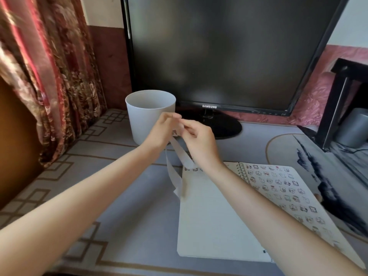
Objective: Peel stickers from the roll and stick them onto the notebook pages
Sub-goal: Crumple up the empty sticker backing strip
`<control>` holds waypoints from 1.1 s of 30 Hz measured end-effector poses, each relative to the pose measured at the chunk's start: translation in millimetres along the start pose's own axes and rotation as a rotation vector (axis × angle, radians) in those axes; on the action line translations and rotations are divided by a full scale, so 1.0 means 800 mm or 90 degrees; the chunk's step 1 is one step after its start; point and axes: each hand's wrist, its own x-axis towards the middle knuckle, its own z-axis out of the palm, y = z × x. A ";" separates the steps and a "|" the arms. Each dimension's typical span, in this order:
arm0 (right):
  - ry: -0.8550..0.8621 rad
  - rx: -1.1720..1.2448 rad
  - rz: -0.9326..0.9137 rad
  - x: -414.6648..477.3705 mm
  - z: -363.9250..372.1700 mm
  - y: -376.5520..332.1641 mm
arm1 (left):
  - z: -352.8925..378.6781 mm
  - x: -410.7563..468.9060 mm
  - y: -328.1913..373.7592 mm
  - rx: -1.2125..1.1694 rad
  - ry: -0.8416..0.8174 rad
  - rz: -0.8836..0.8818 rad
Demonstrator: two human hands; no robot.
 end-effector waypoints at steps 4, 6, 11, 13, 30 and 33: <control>-0.046 0.033 -0.014 -0.012 0.005 -0.009 | 0.000 -0.006 0.004 -0.009 0.026 0.003; -0.097 0.084 -0.005 -0.018 0.005 -0.015 | 0.001 -0.009 0.004 -0.024 0.055 0.016; -0.119 0.233 0.073 -0.024 0.009 -0.018 | 0.009 -0.014 0.010 -0.085 0.147 0.046; -0.107 0.184 0.093 -0.026 0.008 -0.019 | 0.010 -0.018 0.015 -0.088 0.141 0.084; -0.254 0.230 0.174 -0.037 0.004 -0.031 | -0.003 -0.045 0.010 -0.064 0.129 0.150; -0.234 0.205 0.184 -0.040 0.010 -0.031 | -0.004 -0.040 0.022 -0.163 0.144 0.096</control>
